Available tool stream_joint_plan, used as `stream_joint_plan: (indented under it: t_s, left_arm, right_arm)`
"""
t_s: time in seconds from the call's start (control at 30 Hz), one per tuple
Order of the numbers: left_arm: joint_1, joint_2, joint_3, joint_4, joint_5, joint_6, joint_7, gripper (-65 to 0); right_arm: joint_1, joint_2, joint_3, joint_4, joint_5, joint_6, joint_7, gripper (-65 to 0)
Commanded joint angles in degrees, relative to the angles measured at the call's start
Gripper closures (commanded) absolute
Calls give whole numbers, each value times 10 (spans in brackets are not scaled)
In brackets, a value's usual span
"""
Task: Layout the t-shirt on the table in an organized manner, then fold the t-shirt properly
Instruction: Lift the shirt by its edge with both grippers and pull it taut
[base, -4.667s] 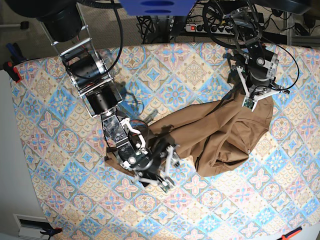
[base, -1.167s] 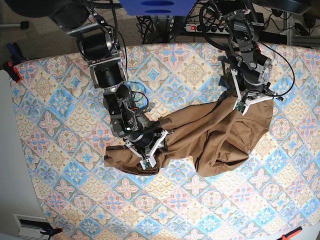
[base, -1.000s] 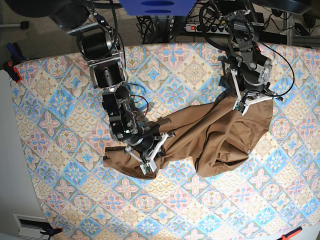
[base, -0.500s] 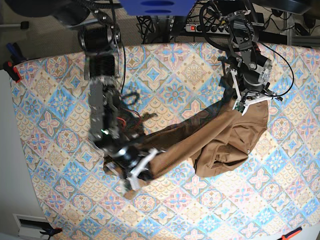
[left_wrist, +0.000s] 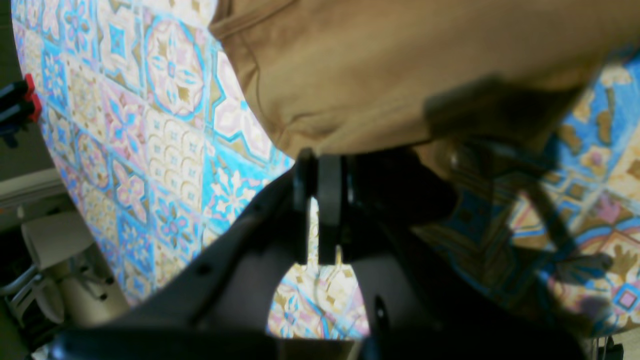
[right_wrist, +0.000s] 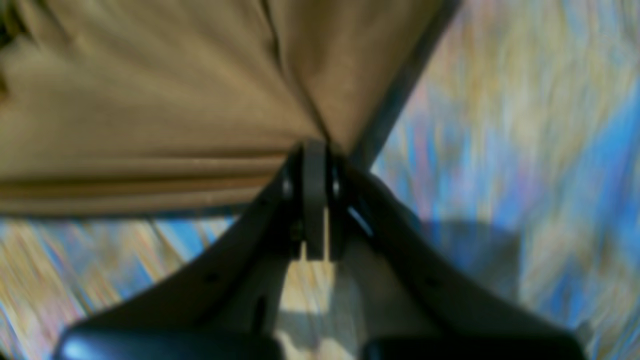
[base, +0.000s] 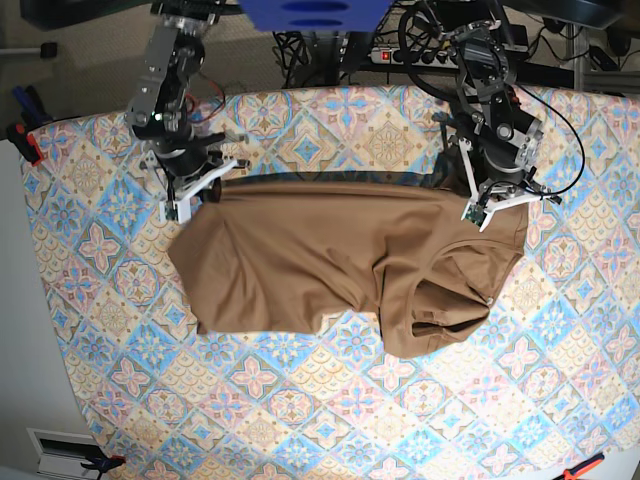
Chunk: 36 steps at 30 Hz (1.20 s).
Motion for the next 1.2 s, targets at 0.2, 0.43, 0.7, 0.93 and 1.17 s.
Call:
stream_joint_plan:
  t_s: [0.2, 0.43, 0.7, 0.93, 1.17]
  left_arm:
    - [-5, -3, -1, 10, 11, 6, 1, 0]
    - [-4, -3, -1, 10, 11, 6, 1, 0]
    - [5, -3, -1, 12, 18, 6, 1, 0]
    - [111, -3, 0, 20, 49, 6, -77, 0]
    - [191, 21, -3, 20, 49, 6, -160, 0]
  right_arm:
    - [-36, -28, -4, 19, 9, 3, 23, 0]
    - [-38, -28, -2, 30, 9, 3, 6, 0]
    - [-35, -26, -1, 41, 9, 5, 0, -166]
    - [13, -26, 69, 39, 9, 5, 18, -140]
    - [75, -5, 102, 35, 9, 6, 14, -143]
